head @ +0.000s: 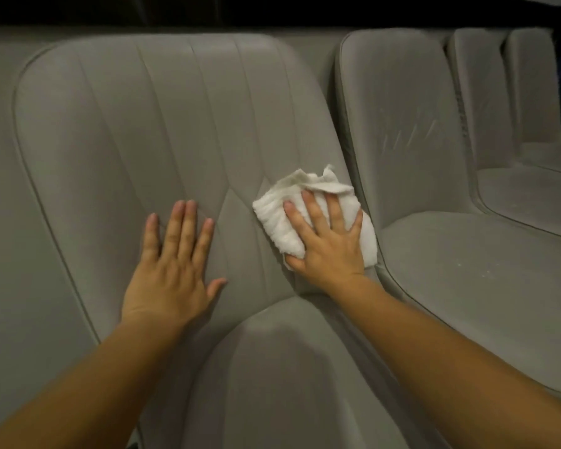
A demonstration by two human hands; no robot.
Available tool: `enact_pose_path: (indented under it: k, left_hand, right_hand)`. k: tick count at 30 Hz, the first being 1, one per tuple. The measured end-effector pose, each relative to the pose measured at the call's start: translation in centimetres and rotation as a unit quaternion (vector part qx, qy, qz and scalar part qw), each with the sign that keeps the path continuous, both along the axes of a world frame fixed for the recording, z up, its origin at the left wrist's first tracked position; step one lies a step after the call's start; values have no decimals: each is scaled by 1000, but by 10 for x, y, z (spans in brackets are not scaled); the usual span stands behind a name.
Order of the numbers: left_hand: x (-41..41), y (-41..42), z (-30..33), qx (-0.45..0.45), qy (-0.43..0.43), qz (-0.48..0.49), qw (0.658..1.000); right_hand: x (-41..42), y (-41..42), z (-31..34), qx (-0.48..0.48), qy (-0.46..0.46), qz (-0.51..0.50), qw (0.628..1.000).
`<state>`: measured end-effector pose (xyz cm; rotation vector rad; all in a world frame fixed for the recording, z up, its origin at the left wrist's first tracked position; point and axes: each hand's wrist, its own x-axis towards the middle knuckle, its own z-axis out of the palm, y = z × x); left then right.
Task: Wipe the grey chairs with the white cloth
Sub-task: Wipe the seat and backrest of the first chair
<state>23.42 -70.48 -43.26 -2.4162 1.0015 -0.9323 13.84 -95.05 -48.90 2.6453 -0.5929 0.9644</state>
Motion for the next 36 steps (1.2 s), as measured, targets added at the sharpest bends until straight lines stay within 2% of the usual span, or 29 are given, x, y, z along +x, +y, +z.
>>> enact_pose_path:
  k: [4,10,15,18,21,24,27,30,34,36]
  left_hand:
    - [-2,0,2,20,26,32,999]
    - [-10,11,1,63,43,21,997]
    - [-13,29,-5,90,34,-22,995]
    - [-5,30,-6,41,37,-113,992]
    - [-1,28,-11,10,33,-156,987]
    - [-1,30,-12,5,34,-146,989]
    - [-3,30,-9,21,38,-126,991]
    - [-11,32,-8,32,29,-78,996]
    - [-24,34,-9,54,43,10,998]
    - [-36,31,-14,42,81,32,995]
  right_hand:
    - [-36,-8,-42,-29,53,19,998]
    - [-66,-2,-77,6,113,-14,993]
    - [-43,-4,-53,-34,67,22,997]
    - [-10,-2,-12,-59,-8,25,998]
    - [22,-7,47,-56,10,24,998]
    - [18,0,52,-28,38,15,999]
    - [-7,3,7,-9,56,23,998]
    - [-43,6,-37,22,122,22,992]
    - [-77,13,-55,117,174,16,978]
    - [-86,21,-49,175,199,12,964]
